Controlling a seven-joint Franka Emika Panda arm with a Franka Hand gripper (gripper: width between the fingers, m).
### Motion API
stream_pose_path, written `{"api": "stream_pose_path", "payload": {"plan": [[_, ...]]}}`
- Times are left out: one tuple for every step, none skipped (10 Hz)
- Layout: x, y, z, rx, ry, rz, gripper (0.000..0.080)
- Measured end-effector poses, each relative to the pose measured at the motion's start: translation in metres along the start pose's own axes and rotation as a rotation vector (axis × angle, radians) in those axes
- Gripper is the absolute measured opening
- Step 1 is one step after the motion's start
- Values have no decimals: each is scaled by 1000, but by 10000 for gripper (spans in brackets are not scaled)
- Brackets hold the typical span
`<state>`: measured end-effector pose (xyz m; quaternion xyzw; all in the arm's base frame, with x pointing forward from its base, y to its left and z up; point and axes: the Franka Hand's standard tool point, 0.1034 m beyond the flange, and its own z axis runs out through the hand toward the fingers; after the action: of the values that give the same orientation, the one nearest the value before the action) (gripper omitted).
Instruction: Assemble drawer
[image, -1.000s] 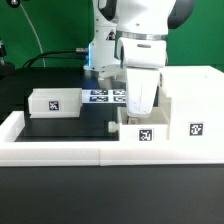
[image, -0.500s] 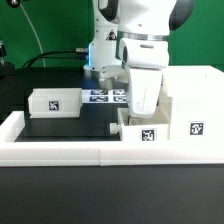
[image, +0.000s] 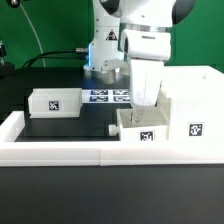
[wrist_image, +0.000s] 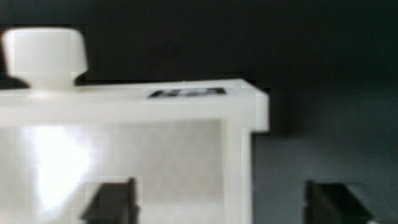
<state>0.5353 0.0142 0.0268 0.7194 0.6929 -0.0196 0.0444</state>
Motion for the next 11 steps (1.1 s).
{"api": "stream_pose_path", "payload": {"plan": [[0,1,-9,6,-6,9,582],[-2,4,-17,2,-10,11,582],[-9,8,-27,-9,-12,10,635],[-18,11,-30,-16,-14,10,647],[-26,11,-29,-15,-16,11,647],[-36,12,-28,-15,-17,-2,647],[-46,12,-27,-13,-17,-9,649],[-56,10,-23,-7,-13,-24,649],[-60,8,-18,1,-14,-18,649],[-64,6,-12,11,-7,-44,649],[-75,3,-6,23,28,-49,649]]}}
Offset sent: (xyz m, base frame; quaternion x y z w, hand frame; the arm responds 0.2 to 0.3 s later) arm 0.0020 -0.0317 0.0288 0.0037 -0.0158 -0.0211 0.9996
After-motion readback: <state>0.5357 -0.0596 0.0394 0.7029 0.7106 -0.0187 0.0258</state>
